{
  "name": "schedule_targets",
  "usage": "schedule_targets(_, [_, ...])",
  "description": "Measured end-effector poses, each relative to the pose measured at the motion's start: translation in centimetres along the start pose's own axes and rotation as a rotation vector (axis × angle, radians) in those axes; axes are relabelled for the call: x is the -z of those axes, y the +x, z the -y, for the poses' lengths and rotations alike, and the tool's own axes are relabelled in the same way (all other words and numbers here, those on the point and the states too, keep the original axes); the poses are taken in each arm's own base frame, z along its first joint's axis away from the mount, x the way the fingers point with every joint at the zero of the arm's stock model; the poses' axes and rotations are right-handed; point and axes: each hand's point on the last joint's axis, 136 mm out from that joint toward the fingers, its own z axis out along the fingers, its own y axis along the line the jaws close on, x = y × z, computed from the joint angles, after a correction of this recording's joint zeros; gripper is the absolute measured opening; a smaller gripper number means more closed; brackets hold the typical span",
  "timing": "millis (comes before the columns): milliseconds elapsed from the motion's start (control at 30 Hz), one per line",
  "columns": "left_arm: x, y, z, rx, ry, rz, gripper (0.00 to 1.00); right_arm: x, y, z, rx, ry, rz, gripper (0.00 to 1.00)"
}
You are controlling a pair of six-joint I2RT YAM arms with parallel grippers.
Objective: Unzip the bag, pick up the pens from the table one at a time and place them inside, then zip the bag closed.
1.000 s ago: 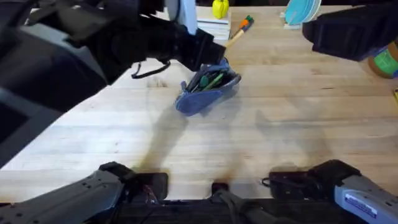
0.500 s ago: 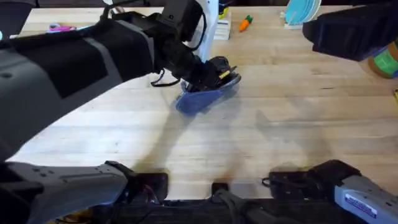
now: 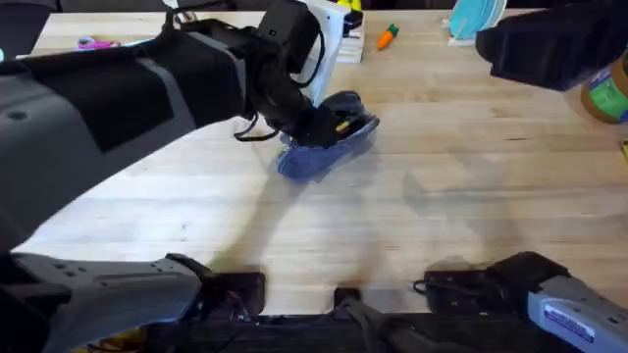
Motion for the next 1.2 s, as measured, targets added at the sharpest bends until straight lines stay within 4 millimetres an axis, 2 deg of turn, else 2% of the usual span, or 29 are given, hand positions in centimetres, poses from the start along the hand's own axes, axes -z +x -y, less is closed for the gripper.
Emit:
schedule_targets(67, [0.0,0.0,0.0,-0.004,0.0,-0.001,0.08,-0.4,0.1,0.0,-0.001,-0.001,-0.011,0.997])
schedule_targets(100, [0.0,0.0,0.0,-0.007,-0.003,-0.001,0.21,-0.7,0.1,0.1,-0.002,-0.002,-0.019,0.997])
schedule_targets(133, [0.0,0.2,-0.2,-0.005,-0.01,-0.009,0.681,-1.4,0.3,0.2,-0.005,-0.003,-0.042,0.997])
schedule_targets(167, [0.0,0.2,-0.2,-0.005,-0.01,-0.01,0.844,-1.6,0.3,0.2,-0.006,-0.004,-0.047,0.997])
schedule_targets(200, [0.0,0.3,-0.2,-0.001,-0.01,-0.011,0.953,-1.8,0.4,0.2,-0.006,-0.005,-0.051,0.997])
schedule_targets(233, [0.0,0.3,-0.2,-0.001,-0.01,-0.012,0.982,-1.9,0.4,0.2,-0.007,-0.005,-0.054,0.997])
schedule_targets(533, [0.1,0.4,-0.1,0.0,-0.009,-0.016,0.992,-2.0,0.3,0.2,-0.007,-0.005,-0.054,0.997])
schedule_targets(633, [0.9,0.2,0.0,-0.005,-0.013,0.003,0.993,-2.0,0.3,0.2,-0.006,-0.005,-0.053,0.997])
schedule_targets(733, [3.1,-0.4,0.5,-0.021,-0.022,0.065,0.993,-2.0,0.3,0.2,-0.006,-0.005,-0.053,0.997])
schedule_targets(867, [8.1,-1.3,1.5,-0.066,-0.044,0.203,0.993,-2.0,0.3,0.2,-0.006,-0.005,-0.054,0.997])
schedule_targets(1000, [12.6,-0.1,1.8,-0.12,-0.08,0.287,0.992,-2.0,0.3,0.2,-0.007,-0.005,-0.054,0.997])
schedule_targets(1100, [14.6,1.2,1.5,-0.159,-0.116,0.31,0.992,-2.0,0.3,0.2,-0.007,-0.005,-0.054,0.997])
schedule_targets(1200, [15.9,1.2,0.2,-0.183,-0.192,0.34,0.993,-2.0,0.3,0.2,-0.014,-0.005,-0.054,0.997])
